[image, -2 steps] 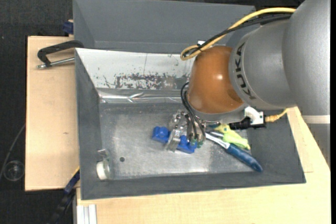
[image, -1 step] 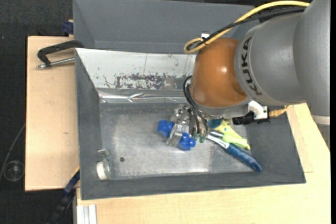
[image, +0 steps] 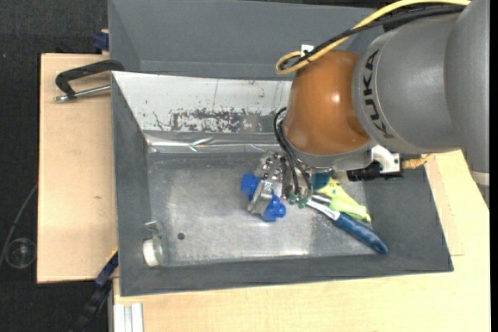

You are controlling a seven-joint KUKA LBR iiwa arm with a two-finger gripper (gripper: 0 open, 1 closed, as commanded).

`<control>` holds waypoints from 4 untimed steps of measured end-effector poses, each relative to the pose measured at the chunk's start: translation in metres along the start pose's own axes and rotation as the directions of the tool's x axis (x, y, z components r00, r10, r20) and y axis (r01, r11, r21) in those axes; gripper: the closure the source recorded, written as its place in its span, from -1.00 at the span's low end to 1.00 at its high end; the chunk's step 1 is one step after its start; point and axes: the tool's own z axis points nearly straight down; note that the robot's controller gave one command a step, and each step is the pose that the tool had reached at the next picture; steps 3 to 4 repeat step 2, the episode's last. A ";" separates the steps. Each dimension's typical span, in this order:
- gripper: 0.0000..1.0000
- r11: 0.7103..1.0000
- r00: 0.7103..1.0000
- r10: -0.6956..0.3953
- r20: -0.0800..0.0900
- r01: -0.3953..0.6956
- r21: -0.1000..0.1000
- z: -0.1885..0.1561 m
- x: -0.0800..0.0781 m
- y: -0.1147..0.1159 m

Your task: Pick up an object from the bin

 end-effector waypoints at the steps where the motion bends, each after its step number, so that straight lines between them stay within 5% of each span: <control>1: 1.00 1.000 1.000 0.000 -0.002 0.000 0.001 -0.009 0.001 0.000; 4: 1.00 1.000 1.000 0.000 -0.001 0.000 0.000 -0.020 0.000 0.000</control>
Offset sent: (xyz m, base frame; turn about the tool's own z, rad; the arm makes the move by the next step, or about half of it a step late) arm 0.0000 -0.0001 0.0138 0.0000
